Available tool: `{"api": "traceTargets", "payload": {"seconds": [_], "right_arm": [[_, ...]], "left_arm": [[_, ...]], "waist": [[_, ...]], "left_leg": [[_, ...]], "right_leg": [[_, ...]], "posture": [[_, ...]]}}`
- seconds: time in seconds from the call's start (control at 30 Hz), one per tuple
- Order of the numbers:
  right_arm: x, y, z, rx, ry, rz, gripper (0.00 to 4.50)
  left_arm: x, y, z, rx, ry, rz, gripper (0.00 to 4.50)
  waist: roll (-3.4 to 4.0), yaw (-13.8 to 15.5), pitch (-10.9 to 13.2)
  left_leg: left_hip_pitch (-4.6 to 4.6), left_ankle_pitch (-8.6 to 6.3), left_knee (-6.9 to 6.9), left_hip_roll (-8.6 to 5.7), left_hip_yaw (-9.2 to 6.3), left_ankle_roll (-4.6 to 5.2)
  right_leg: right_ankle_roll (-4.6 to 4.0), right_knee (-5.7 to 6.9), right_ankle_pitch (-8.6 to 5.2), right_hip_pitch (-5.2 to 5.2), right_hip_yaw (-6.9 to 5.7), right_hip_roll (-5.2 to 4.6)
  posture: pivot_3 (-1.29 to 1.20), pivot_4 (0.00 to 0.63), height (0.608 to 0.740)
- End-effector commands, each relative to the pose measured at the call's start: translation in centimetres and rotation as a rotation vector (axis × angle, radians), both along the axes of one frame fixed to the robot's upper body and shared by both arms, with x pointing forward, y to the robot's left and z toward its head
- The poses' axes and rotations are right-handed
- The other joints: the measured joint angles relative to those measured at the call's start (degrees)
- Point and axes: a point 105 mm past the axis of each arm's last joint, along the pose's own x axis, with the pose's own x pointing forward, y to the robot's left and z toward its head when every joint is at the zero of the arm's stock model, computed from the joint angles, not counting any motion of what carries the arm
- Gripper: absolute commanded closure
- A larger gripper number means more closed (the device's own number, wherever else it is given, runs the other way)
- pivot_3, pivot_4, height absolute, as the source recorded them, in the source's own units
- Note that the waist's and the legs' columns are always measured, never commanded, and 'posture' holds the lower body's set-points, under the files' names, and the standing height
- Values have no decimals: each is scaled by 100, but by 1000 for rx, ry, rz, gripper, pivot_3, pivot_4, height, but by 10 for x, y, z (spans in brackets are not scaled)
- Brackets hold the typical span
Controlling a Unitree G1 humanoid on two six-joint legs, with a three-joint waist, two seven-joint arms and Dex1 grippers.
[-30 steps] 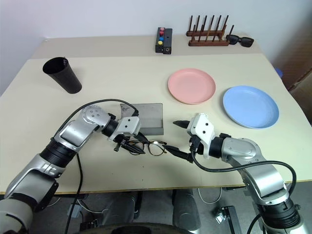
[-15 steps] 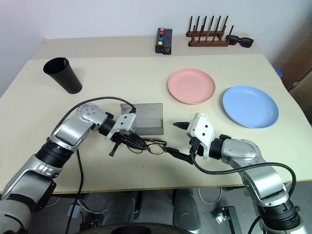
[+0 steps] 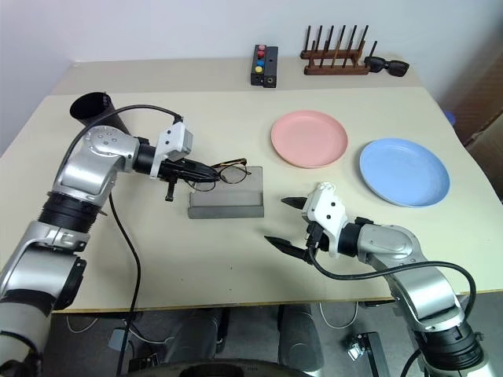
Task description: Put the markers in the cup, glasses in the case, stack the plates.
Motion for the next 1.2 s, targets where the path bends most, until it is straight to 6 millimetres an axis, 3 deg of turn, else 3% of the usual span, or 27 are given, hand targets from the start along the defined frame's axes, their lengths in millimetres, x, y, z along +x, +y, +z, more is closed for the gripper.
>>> {"api": "traceTargets", "payload": {"seconds": [0.03, 0.27, 0.53, 0.63, 0.77, 0.87, 0.97, 1.1, 1.2], "right_arm": [[-1, 6, 8, 19, -40, 18, 0], [-3, 6, 8, 21, -43, 6, 0], [-2, 9, 7, 27, -44, 8, 0], [-2, 10, 7, 28, -46, 14, 0], [-2, 11, 7, 29, -45, 19, 0], [-1, 12, 7, 29, -43, 23, 0], [-1, 13, 6, 30, -43, 28, 0], [0, 14, 7, 28, -48, 33, 0], [2, 16, 9, 23, -62, 38, 0]], "left_arm": [[1, -6, 1, 19, -13, -50, 4406], [-16, -9, -22, 83, 87, -152, 4406], [-23, -8, -26, 82, 134, -160, 4406], [-21, -8, -26, 73, 128, -140, 3530], [-16, -7, -19, 36, 103, -107, 1480], [-10, -8, -2, -22, 71, -80, 1480], [-3, -12, 28, -133, 20, -65, 1480], [16, -7, 58, -253, -55, 39, 1480], [35, 7, 56, -203, -143, 154, 2776]], "waist": [[0, 2, 0], [-1, -2, 0], [-1, -2, 0], [-1, -6, 0], [-1, -2, 0], [-1, -2, 0], [-1, -2, 1], [-1, 4, 1], [-1, -19, 1]], "left_leg": [[-1, 0, 1, 0, 0, 0], [-5, 0, 3, 0, -1, 0], [-5, 0, 3, 0, -1, 0], [-4, 0, 3, 0, -1, 0], [-5, 0, 4, 0, -2, 1], [-5, 0, 4, 0, -2, 0], [-6, 0, 6, 0, -2, 1], [-9, 0, 12, -1, -3, 0], [-6, -1, 12, -1, -3, 1]], "right_leg": [[0, 0, 0, -1, 0, 0], [0, 0, 0, -2, 0, 0], [0, 1, 0, -2, 0, 0], [0, 1, 0, -2, 0, 0], [0, 1, 0, -2, 0, 0], [0, 1, 0, -2, 0, 0], [1, 2, 0, -3, 0, 0], [2, 2, 1, -2, -2, 0], [3, 4, 1, -3, -2, 0]], "posture": [[0, 150, 739], [0, 150, 739], [0, 150, 739], [0, 150, 739], [0, 150, 739], [0, 150, 739], [0, 150, 739], [0, 150, 739], [0, 150, 739]]}}
